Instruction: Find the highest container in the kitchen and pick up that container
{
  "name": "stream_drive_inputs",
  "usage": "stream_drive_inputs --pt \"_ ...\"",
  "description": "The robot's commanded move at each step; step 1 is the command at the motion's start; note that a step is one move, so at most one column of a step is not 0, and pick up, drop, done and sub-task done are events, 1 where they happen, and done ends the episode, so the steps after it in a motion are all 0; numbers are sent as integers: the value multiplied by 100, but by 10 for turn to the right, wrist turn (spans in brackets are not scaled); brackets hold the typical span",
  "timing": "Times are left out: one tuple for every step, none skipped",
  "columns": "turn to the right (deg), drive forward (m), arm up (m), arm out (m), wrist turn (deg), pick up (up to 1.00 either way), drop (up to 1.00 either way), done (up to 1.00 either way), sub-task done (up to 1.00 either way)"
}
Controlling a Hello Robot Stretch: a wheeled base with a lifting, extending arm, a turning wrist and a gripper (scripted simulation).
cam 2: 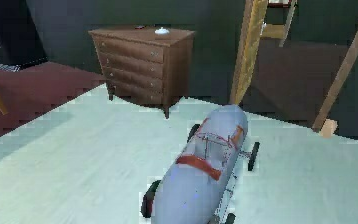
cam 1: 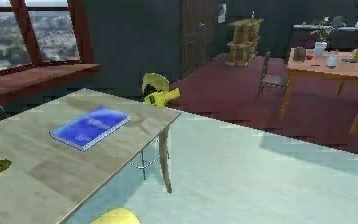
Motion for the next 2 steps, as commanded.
stream_drive_inputs --pt "270 0 0 0 0 0 0 0 0" --pt "0 5 0 0 0 0 0 0 0"
